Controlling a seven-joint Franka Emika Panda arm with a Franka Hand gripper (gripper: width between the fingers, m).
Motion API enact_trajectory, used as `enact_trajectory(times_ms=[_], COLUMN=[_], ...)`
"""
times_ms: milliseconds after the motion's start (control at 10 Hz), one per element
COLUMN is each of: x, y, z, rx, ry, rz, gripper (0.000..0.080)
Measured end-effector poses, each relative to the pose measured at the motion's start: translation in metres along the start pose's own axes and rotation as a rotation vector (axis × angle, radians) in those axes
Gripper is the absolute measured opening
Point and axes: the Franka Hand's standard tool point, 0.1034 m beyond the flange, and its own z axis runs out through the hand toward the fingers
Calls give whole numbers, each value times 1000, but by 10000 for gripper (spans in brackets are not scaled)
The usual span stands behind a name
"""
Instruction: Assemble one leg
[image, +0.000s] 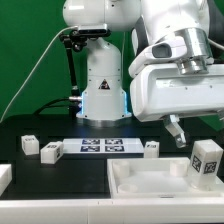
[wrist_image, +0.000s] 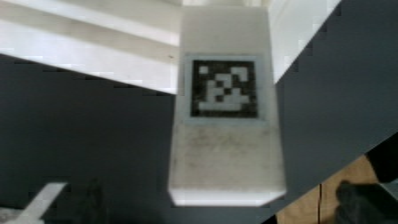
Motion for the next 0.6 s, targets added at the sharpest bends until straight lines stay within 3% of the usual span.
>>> enact_trajectory(times_ms=[100, 200, 600], x=[-1, -5, -6], y=[-1, -5, -5], z=[1, 3, 8], rx=[3, 25, 132], ry=[-8, -68, -429], rz=[0, 6, 32], gripper=[649, 649, 649])
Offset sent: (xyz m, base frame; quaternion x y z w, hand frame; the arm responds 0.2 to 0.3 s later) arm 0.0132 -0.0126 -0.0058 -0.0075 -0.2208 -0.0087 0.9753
